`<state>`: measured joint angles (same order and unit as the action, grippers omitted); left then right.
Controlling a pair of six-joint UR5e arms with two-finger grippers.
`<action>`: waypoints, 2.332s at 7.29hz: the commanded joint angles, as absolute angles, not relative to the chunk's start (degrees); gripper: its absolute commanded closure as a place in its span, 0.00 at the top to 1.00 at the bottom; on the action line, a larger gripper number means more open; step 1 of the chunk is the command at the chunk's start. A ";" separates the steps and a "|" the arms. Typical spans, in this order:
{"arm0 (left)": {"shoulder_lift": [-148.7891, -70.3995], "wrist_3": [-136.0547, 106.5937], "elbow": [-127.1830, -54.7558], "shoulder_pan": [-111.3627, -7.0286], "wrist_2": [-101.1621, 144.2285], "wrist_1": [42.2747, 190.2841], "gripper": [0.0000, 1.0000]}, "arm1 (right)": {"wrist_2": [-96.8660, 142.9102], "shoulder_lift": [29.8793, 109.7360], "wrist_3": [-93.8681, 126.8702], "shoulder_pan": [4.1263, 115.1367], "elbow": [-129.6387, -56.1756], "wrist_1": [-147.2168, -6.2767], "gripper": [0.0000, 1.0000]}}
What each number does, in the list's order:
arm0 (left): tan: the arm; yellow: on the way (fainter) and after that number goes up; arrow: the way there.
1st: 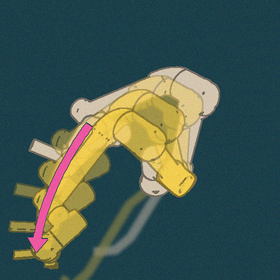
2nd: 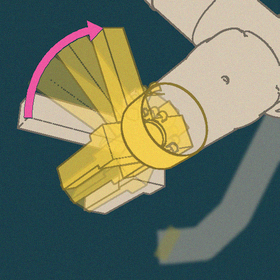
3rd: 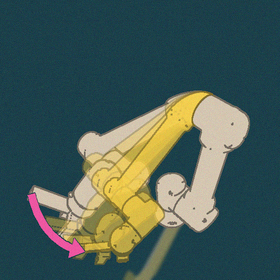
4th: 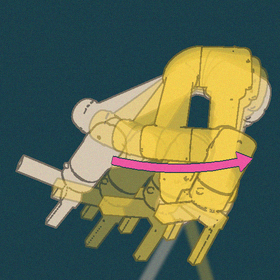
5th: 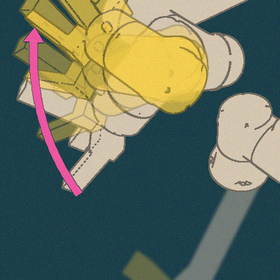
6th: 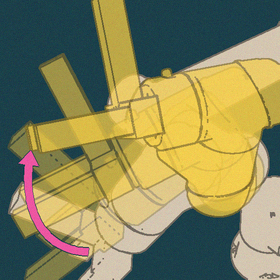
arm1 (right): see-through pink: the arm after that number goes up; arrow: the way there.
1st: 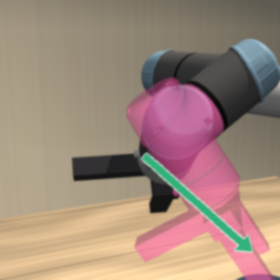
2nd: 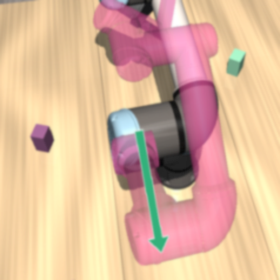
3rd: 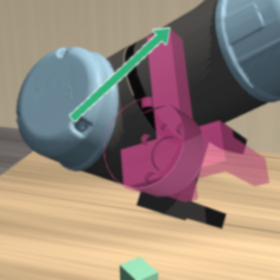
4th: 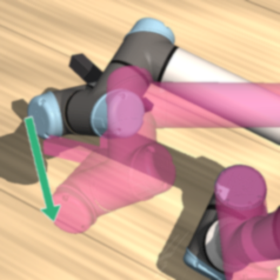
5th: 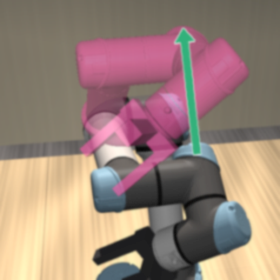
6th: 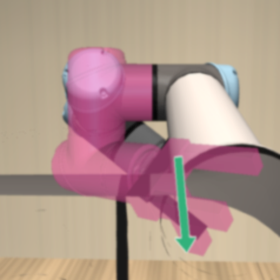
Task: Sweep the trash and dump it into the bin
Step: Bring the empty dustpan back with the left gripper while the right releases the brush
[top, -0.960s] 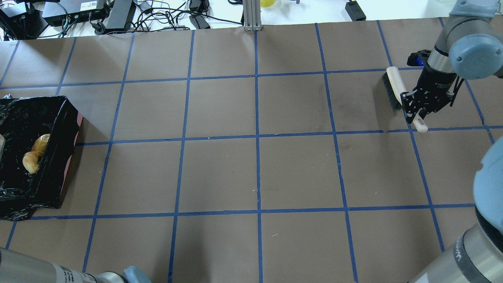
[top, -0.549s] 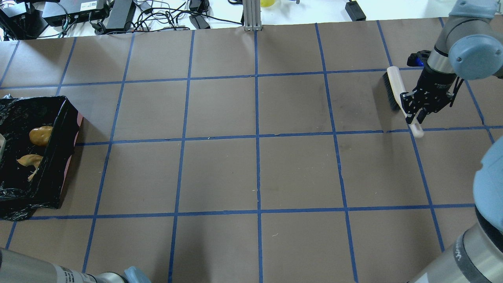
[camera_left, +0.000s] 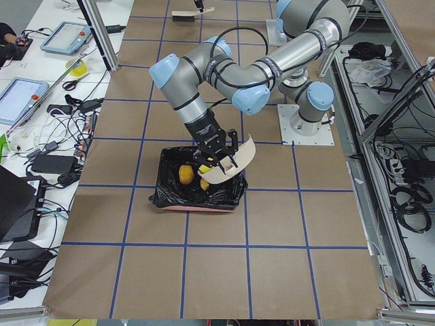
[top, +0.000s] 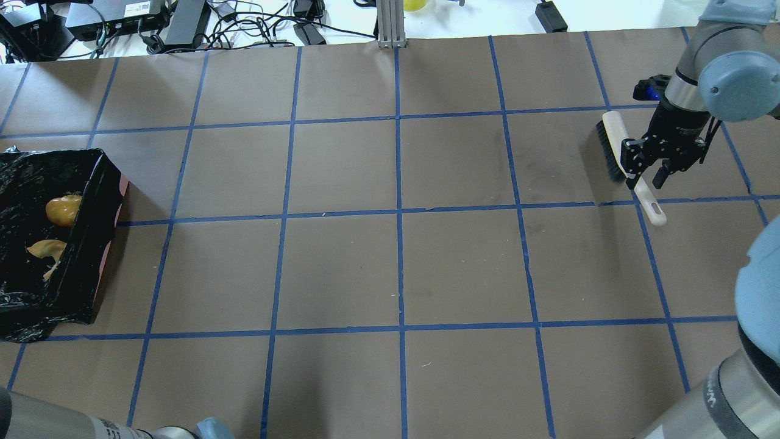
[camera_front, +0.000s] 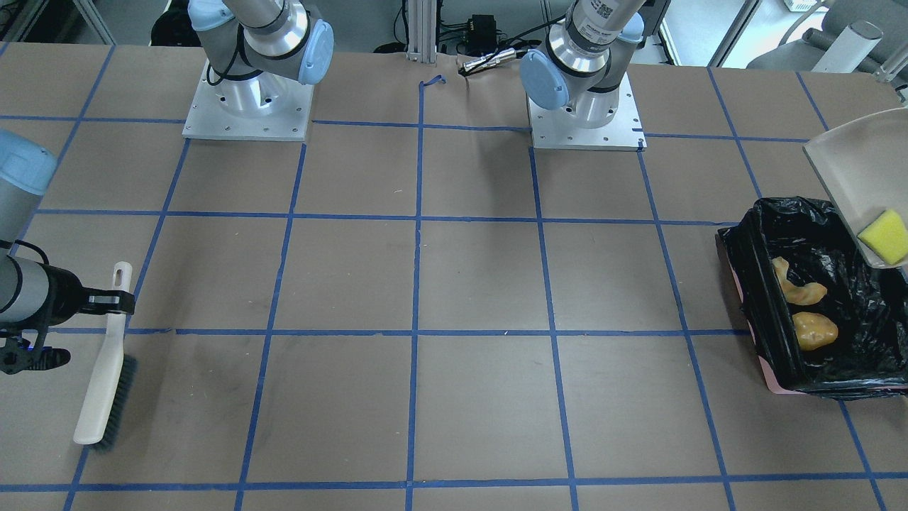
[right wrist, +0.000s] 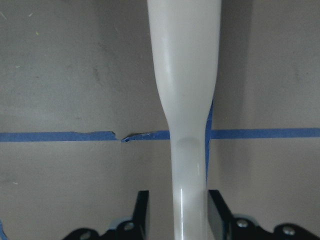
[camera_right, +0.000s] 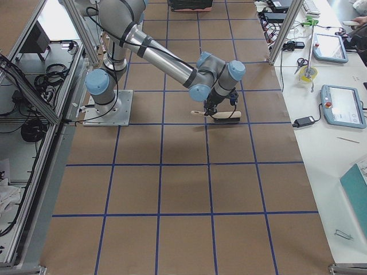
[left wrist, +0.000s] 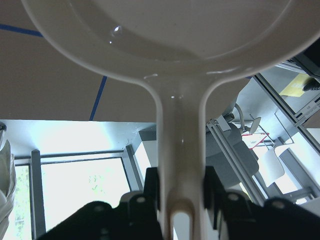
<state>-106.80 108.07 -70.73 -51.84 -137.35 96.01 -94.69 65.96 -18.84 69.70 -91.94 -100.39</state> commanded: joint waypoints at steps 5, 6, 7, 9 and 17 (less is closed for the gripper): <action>-105.38 108.02 -71.98 -58.54 -140.98 92.11 0.00 | -93.70 82.51 -16.98 74.06 -88.79 -94.09 1.00; -105.73 107.58 -71.81 -58.62 -139.24 91.94 0.00 | -93.34 85.05 -14.35 77.92 -87.99 -93.61 1.00; -105.47 106.36 -71.37 -59.32 -133.74 91.93 0.00 | -93.34 85.69 -10.58 82.74 -87.89 -93.60 1.00; -105.82 104.78 -71.36 -61.16 -118.12 90.54 0.00 | -93.51 85.34 -10.11 88.67 -87.89 -93.61 1.00; -124.27 104.15 -78.57 -74.86 -85.43 64.16 0.00 | -86.57 87.71 -10.11 89.30 -88.68 -93.25 1.00</action>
